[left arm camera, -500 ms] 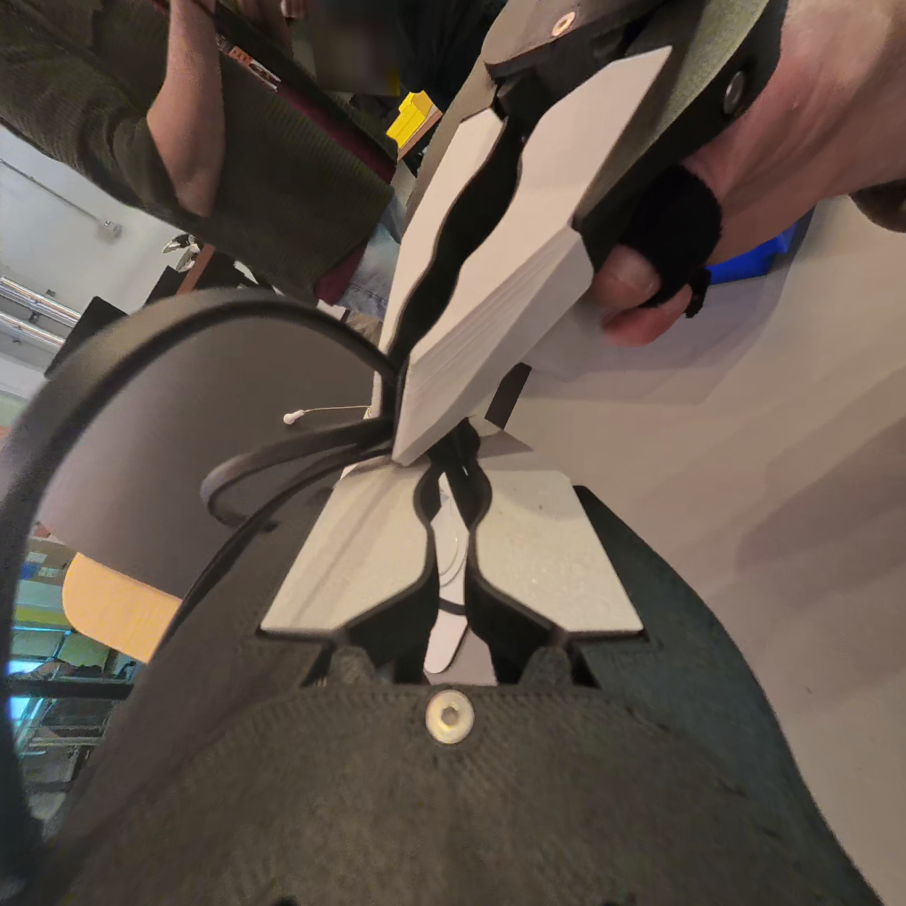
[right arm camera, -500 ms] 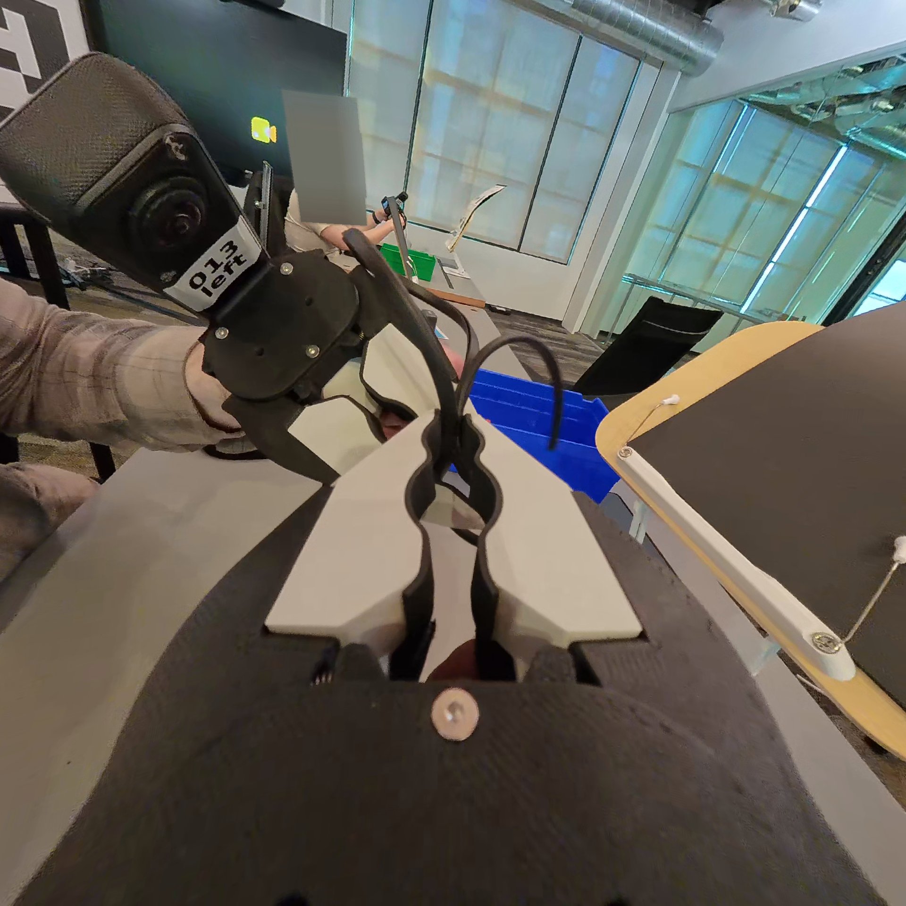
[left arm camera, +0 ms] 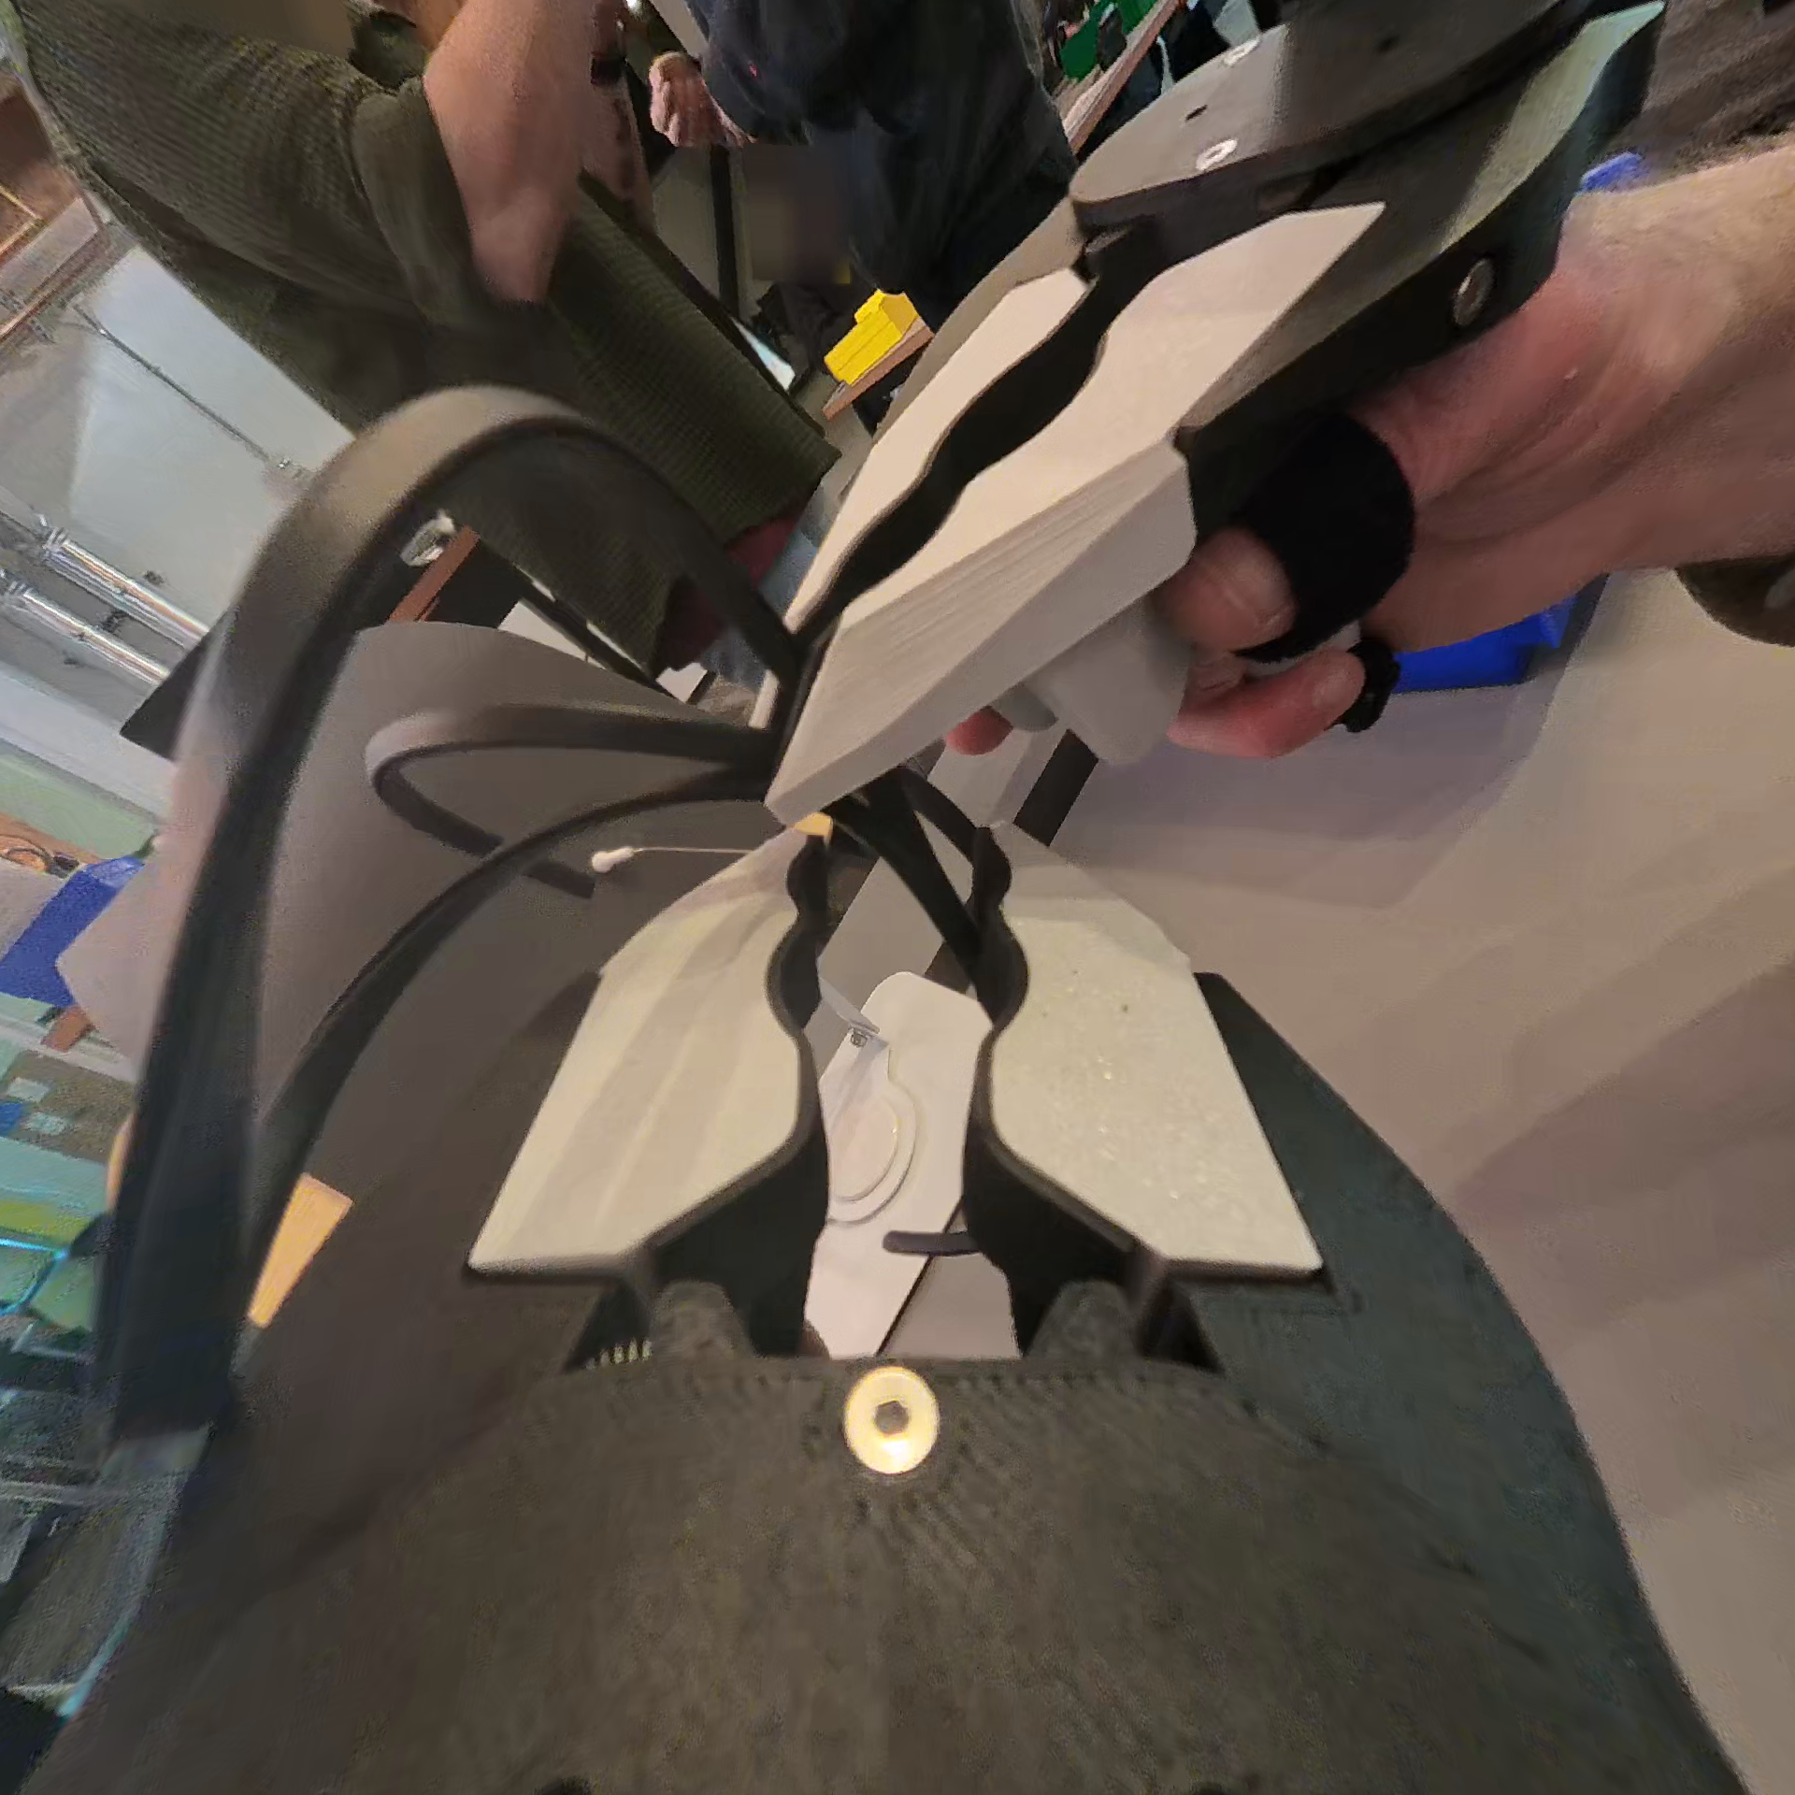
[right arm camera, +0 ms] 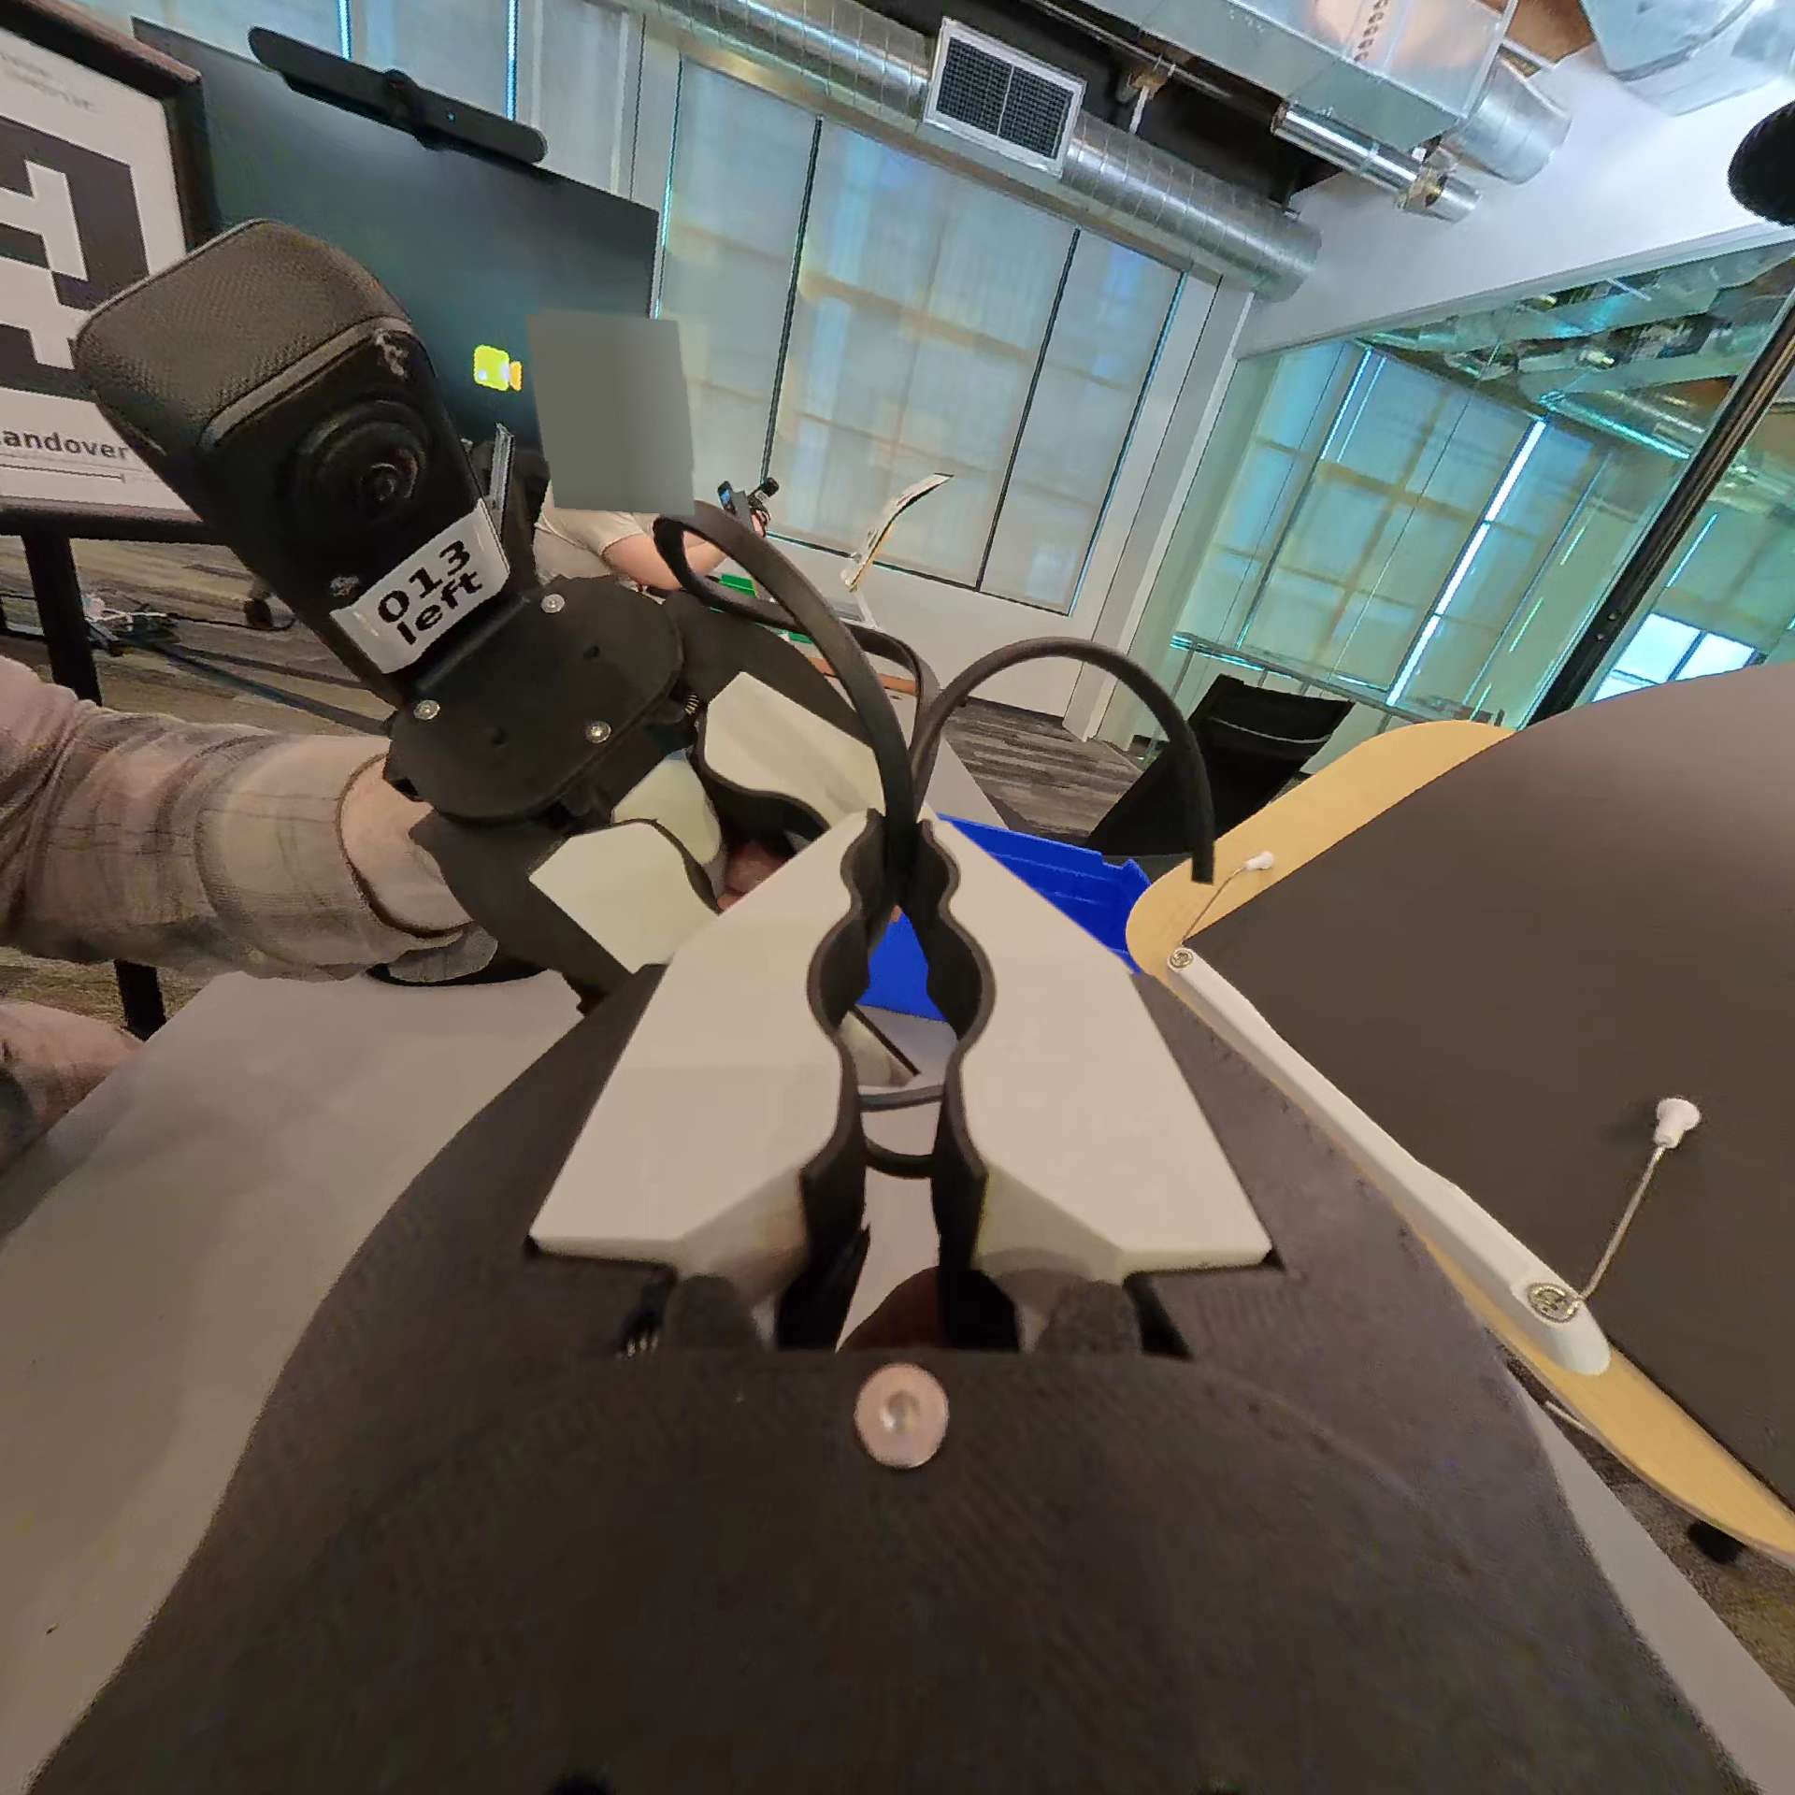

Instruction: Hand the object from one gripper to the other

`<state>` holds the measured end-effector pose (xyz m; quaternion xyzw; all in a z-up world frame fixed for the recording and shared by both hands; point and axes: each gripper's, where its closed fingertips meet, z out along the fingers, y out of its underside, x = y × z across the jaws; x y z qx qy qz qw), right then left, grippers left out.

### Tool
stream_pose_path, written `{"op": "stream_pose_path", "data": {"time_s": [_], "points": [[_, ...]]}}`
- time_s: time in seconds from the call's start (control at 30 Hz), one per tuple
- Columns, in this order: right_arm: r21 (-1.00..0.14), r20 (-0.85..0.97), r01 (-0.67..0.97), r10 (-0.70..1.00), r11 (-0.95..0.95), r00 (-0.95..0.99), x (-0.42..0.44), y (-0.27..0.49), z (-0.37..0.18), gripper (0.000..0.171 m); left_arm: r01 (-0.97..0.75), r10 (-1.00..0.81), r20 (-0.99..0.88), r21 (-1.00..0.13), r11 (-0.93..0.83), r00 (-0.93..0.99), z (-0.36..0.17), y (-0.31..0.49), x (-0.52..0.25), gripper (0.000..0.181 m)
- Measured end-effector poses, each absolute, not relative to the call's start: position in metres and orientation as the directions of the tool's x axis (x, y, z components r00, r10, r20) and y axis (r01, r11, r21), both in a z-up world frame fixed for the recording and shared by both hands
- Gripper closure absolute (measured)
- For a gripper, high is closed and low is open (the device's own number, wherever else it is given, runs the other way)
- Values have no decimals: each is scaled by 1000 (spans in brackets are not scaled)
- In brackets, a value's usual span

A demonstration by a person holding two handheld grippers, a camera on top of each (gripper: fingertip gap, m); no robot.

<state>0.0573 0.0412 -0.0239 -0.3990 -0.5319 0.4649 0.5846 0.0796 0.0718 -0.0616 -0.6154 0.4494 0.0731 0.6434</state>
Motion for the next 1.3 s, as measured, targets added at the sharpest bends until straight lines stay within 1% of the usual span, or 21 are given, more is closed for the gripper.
{"op": "stream_pose_path", "data": {"time_s": [0.33, 0.47, 0.57, 0.67, 0.73, 0.83, 0.9, 1.0, 1.1, 1.3], "points": [[-956, 248, -152, 968, 251, 38, 67, 52, -14, 170, -611, -430, -654, -749, 256, 622, -53, 67, 74, 139], [-952, 256, -157, 965, 262, 61, 71, 58, -12, 170, -554, -433, -605, -793, 254, 668, -48, 63, 67, 136], [-944, 275, -161, 957, 287, 94, 73, 62, -10, 170, -450, -480, -503, -863, 230, 719, -46, 60, 61, 135], [-922, 329, -168, 935, 348, 134, 73, 63, -9, 169, -254, -576, -303, -953, 166, 759, -43, 56, 56, 131], [-904, 367, -168, 916, 392, 163, 73, 63, -9, 170, -105, -637, -148, -989, 106, 757, -41, 55, 51, 123], [-881, 409, -171, 891, 441, 196, 72, 63, -8, 170, 78, -713, 17, -996, 53, 701, -35, 49, 48, 111], [-874, 420, -177, 886, 453, 195, 71, 60, -9, 170, 128, -740, 48, -991, 51, 670, -33, 47, 48, 104], [-867, 438, -170, 878, 469, 192, 68, 58, -12, 170, 151, -757, 34, -985, 86, 652, -29, 43, 50, 100], [-845, 487, -109, 838, 523, 246, 64, 64, -18, 169, 160, -767, 8, -979, 123, 641, -22, 38, 56, 96], [-791, 566, -32, 752, 611, 338, 54, 66, -27, 170, 266, -787, 103, -961, 80, 609, -16, 38, 73, 82]]}}
